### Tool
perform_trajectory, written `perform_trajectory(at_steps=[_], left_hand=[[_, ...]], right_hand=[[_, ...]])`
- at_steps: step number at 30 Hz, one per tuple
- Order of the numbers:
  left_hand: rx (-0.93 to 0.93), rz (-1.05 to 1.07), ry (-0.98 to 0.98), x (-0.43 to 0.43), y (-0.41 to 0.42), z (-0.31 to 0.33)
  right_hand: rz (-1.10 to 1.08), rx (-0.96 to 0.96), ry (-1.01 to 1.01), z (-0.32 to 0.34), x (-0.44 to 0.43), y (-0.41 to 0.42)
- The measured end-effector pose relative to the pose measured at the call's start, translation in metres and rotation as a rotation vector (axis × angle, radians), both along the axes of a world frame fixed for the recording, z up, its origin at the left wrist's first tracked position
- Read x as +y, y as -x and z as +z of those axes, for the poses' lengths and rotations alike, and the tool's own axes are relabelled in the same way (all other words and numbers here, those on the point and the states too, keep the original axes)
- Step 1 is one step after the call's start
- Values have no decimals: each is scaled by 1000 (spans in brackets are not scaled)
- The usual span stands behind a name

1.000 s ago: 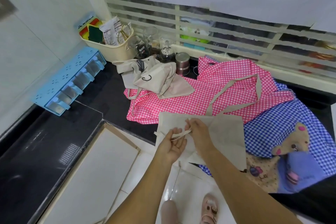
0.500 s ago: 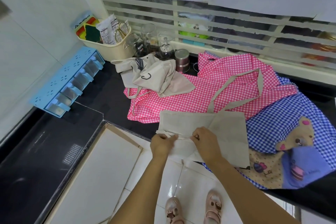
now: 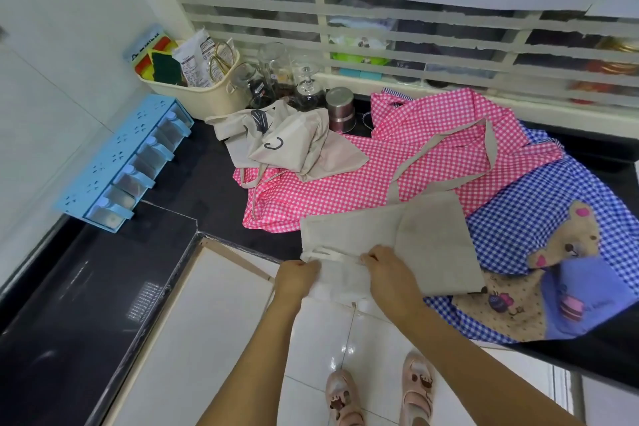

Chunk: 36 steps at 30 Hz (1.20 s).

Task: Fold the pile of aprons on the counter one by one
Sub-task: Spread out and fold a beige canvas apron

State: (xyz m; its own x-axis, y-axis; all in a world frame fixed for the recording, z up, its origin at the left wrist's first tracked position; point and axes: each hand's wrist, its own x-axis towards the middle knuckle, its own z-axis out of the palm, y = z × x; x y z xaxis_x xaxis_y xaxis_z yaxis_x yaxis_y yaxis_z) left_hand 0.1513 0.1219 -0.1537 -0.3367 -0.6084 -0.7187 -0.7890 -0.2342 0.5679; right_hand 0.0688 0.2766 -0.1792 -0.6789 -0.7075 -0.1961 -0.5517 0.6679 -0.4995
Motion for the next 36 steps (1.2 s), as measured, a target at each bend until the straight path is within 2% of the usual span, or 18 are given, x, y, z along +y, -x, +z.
perform_trajectory(at_steps=[4,5,8,13,15,17,19,23,26,28,31,33,36], left_hand=[[19,-55,-394,-3,-3,31],[11,-110,-434,-5,-1,38],[-4,-289,-441,0,7,55],[44,-467,-408,26,24,76],[125,-520,-405,35,31,82],[223,-618,-417,43,38,88],[283,-751,-266,50,46,87],[340,-1059,418,55,52,59],[289,-1383,681,62,55,28],[190,-1507,734,65,62,11],[138,-1522,704,69,72,-12],[122,-1487,675,73,74,-24],[84,-1457,702,84,77,-33]], right_hand=[[72,8,-3,-2,22,-37],[74,29,30,-8,29,-44],[-20,-99,129,-18,39,-59],[-365,-325,441,-4,30,-56],[-574,-514,618,7,27,-58],[-784,-619,793,10,33,-52],[-942,-767,862,8,41,-45],[-1129,-964,1086,-3,58,-26],[-1169,-1124,1208,1,63,-17],[-1246,-1231,1278,2,65,-12],[-1297,-1328,1314,7,69,-2],[-1302,-1322,1302,13,71,2],[-1293,-1195,1117,9,77,8]])
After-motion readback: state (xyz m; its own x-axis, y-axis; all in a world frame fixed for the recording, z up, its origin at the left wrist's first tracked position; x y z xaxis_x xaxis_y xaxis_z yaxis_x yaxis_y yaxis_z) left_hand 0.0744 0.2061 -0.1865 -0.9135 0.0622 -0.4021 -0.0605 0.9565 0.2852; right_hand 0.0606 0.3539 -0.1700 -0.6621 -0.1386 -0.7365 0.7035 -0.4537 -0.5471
